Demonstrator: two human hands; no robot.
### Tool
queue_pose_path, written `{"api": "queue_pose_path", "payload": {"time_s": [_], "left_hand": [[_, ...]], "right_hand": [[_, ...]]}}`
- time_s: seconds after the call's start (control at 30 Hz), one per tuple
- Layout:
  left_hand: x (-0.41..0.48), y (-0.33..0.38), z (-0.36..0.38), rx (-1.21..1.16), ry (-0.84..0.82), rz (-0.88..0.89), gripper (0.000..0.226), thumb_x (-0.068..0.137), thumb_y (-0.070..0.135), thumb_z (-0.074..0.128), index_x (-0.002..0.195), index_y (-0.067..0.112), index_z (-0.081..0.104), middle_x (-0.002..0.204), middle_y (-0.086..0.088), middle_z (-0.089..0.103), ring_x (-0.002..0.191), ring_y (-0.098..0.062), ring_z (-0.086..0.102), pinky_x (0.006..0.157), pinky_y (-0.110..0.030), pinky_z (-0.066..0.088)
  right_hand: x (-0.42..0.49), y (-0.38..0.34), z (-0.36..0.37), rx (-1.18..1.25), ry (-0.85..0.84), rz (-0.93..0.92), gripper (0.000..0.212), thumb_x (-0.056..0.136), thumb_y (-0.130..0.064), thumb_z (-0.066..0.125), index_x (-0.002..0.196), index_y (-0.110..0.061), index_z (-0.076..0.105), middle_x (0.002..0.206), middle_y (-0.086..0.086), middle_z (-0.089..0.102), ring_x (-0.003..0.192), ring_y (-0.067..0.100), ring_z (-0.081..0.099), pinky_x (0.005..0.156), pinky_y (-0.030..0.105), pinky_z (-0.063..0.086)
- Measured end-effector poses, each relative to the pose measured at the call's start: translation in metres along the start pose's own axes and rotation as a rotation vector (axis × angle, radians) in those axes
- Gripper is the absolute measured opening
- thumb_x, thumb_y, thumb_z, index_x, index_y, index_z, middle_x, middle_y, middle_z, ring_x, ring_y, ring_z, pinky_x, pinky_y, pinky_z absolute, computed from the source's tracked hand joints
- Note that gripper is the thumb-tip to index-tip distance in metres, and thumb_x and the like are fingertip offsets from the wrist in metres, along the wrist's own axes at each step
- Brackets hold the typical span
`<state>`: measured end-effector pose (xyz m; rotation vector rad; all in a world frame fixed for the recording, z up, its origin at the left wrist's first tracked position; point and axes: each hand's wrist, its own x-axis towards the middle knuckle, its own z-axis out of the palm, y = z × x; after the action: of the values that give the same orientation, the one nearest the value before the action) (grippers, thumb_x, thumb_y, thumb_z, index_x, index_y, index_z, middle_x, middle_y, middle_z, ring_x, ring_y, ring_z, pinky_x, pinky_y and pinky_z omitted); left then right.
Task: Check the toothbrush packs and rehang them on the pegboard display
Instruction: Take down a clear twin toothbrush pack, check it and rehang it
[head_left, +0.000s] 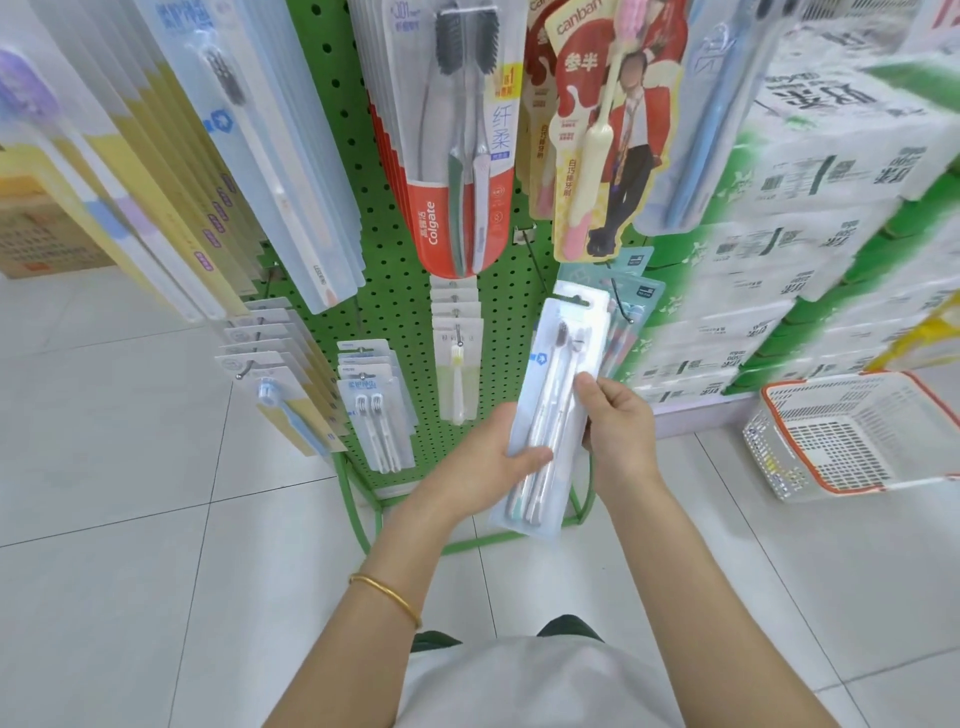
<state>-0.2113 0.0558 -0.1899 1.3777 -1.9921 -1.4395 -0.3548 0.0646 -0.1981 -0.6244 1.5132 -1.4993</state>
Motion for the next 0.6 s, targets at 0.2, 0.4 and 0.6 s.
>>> {"api": "queue_pose_path", "payload": {"time_s": [0.2,0.4,0.6], "left_hand": [[-0.009,0.004,0.003,0.205,-0.13,-0.024,0.102,0.081,0.029,0.074,0.151,0.034,0.001,0.157,0.009,0.022,0.137,-0.013,0.033,0.111,-0.031,0.029],[-0.009,0.009,0.009,0.492,-0.047,0.052,0.109,0.075,0.038,0.077,0.149,0.03,-0.002,0.153,0.003,0.017,0.131,-0.021,0.039,0.101,-0.036,0.04],[-0.006,0.006,0.002,0.399,-0.067,0.029,0.095,0.077,0.02,0.063,0.149,0.032,0.003,0.148,0.006,0.023,0.127,-0.019,0.035,0.101,-0.032,0.038]], "right_hand": [[0.008,0.002,-0.009,0.114,0.18,0.015,0.033,0.094,-0.019,0.056,0.062,-0.015,0.049,0.059,-0.002,0.045,0.059,0.013,0.038,0.06,0.026,0.036],[0.005,0.002,-0.003,0.211,0.242,0.049,0.03,0.096,-0.018,0.054,0.066,-0.013,0.053,0.067,0.003,0.05,0.068,0.017,0.046,0.066,0.032,0.042],[-0.004,-0.006,-0.004,0.321,0.098,0.13,0.025,0.097,-0.034,0.051,0.081,-0.018,0.061,0.077,-0.001,0.065,0.073,0.014,0.061,0.063,0.027,0.051]]}}
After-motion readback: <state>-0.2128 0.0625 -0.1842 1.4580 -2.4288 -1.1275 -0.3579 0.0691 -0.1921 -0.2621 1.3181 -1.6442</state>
